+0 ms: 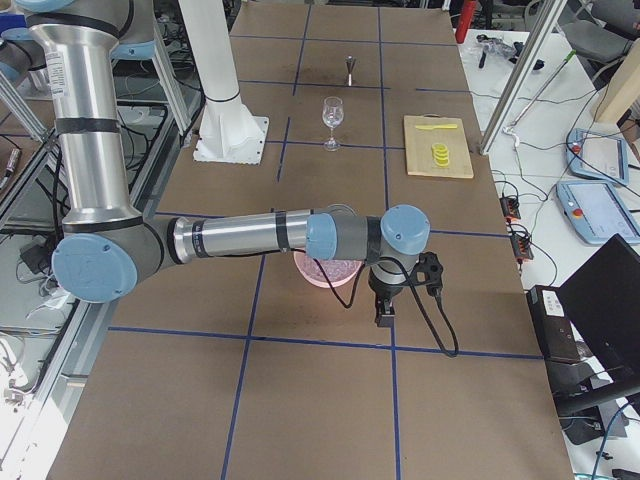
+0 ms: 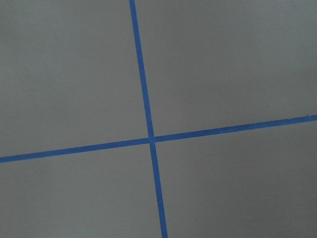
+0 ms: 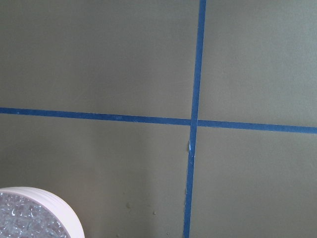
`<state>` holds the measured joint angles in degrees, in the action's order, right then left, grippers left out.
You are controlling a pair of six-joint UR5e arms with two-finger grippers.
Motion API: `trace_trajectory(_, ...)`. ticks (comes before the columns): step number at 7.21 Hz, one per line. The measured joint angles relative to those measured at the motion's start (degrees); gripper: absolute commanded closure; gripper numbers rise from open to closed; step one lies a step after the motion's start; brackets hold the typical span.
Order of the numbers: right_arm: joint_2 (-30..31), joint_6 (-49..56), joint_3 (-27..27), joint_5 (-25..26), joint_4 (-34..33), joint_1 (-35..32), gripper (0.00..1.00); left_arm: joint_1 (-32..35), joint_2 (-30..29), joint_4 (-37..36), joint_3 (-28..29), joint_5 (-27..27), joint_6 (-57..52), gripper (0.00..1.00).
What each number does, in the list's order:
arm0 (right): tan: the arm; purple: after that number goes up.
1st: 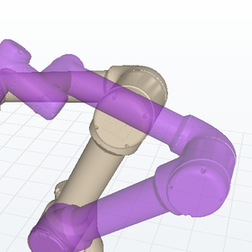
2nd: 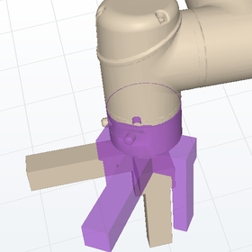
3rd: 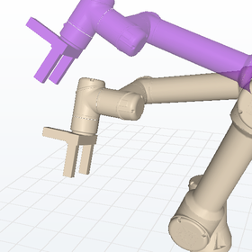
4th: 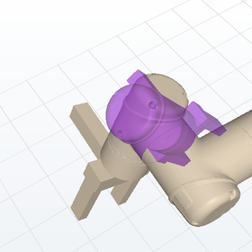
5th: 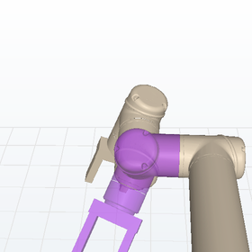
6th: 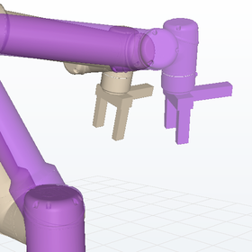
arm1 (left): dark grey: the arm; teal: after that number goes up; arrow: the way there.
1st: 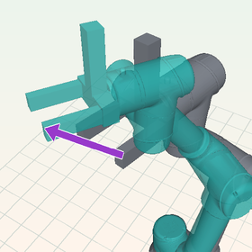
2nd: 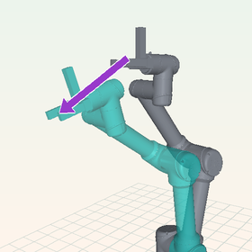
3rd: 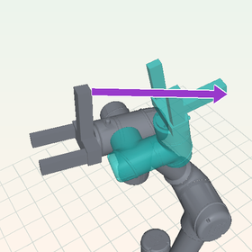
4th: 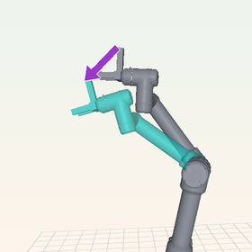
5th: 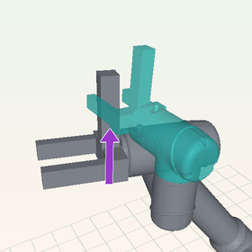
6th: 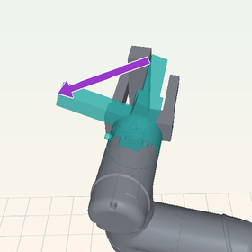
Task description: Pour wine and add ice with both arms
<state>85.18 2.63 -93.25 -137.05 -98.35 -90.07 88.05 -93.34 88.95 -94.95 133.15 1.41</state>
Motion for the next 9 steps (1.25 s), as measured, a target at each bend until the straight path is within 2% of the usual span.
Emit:
trace_trajectory(3,1.29,0.09,0.2,-0.89,0.08,-1.33,0.0,0.91,0.06,0.1,1.81,0.78,0.0,0.0)
trace_trajectory(6,4.78,0.07,0.82,-0.8,4.95,-1.42,0.0,1.18,0.08,0.17,2.02,0.8,0.0,0.0)
trace_trajectory(9,5.07,-0.9,1.47,-0.82,6.44,-1.43,0.0,1.2,0.09,0.2,2.05,0.8,0.0,0.0)
